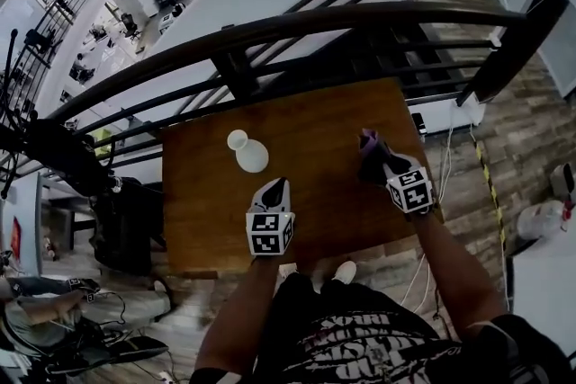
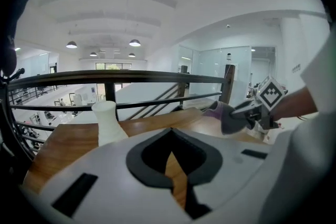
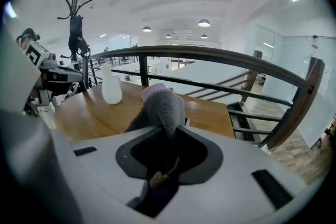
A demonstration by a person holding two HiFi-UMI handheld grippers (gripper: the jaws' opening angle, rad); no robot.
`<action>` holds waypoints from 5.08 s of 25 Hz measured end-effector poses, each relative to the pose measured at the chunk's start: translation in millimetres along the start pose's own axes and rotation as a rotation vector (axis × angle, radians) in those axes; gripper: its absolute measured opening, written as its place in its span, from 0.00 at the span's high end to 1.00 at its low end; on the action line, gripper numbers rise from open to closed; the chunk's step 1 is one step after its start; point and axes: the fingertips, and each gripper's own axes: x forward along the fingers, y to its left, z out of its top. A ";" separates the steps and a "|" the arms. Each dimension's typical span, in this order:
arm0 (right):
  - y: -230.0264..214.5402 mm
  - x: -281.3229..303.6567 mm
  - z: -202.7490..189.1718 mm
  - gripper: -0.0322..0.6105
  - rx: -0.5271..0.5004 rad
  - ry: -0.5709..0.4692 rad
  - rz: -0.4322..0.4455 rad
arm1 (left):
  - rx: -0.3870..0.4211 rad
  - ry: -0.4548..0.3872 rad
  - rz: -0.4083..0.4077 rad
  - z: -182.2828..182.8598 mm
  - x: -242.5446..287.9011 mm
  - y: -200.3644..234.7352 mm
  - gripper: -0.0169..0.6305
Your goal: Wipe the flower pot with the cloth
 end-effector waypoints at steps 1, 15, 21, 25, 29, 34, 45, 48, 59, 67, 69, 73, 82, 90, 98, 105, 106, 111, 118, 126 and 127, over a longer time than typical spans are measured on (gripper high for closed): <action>5.1 0.5 8.0 0.85 -0.004 -0.010 0.011 | -0.007 -0.005 0.013 0.6 -5.6 5.5 0.98; 110.7 35.2 106.6 0.85 -0.020 -0.101 0.129 | -0.056 -0.047 0.104 13.8 -45.1 109.4 0.98; 144.6 56.1 135.8 0.85 -0.009 -0.104 0.129 | -0.031 -0.061 0.084 26.2 -39.5 154.4 0.98; 165.6 69.4 149.4 0.85 -0.008 -0.096 0.122 | -0.023 -0.067 0.047 31.6 -30.3 176.6 0.98; 182.6 78.7 163.3 0.85 -0.006 -0.086 0.099 | -0.017 -0.078 0.004 42.2 -21.3 197.4 0.98; 204.9 86.4 171.1 0.85 0.012 -0.072 0.072 | 0.006 -0.100 -0.052 52.5 -16.3 218.1 0.98; 227.8 100.2 163.4 0.85 -0.027 -0.017 0.106 | 0.072 -0.118 -0.109 75.1 2.7 216.3 0.98; 223.2 108.0 169.0 0.85 -0.038 -0.016 0.127 | 0.091 -0.109 -0.114 78.7 17.5 210.4 0.98; 209.5 142.0 187.9 0.85 -0.077 -0.016 0.217 | 0.103 -0.027 -0.135 69.2 52.8 182.5 0.98; 217.8 188.1 183.9 0.85 -0.136 0.027 0.272 | 0.112 -0.022 -0.095 61.0 64.0 187.1 0.98; 222.4 198.8 180.4 0.85 -0.163 0.042 0.285 | 0.123 -0.034 -0.086 60.3 63.3 187.2 0.98; 235.8 218.8 176.4 0.85 -0.209 0.066 0.312 | 0.100 -0.051 -0.078 61.5 60.6 191.1 0.98; 263.6 241.7 171.0 0.85 -0.270 0.122 0.383 | 0.087 -0.037 -0.086 67.0 62.3 189.7 0.98; 272.3 230.3 159.3 0.85 -0.264 0.130 0.424 | 0.089 -0.034 -0.083 68.2 67.0 189.9 0.98; 284.6 208.4 143.5 0.85 -0.237 0.123 0.434 | 0.094 -0.017 -0.095 62.4 67.5 191.3 0.98; 290.8 196.0 130.6 0.85 -0.211 0.133 0.429 | 0.104 0.005 -0.116 60.2 66.7 189.8 0.98; 292.0 194.4 129.1 0.85 -0.209 0.134 0.430 | 0.103 0.005 -0.118 60.8 66.3 189.9 0.98; 291.5 191.1 123.7 0.85 -0.199 0.142 0.419 | 0.119 0.009 -0.130 59.0 66.8 189.0 0.98; 300.6 184.9 122.6 0.85 -0.182 0.142 0.419 | 0.116 0.013 -0.143 58.8 64.3 188.9 0.98; 305.1 184.8 115.0 0.85 -0.182 0.148 0.425 | 0.113 0.014 -0.151 54.2 68.8 185.3 0.98; 307.3 183.2 114.8 0.85 -0.182 0.150 0.428 | 0.113 0.015 -0.152 55.2 68.0 185.1 0.98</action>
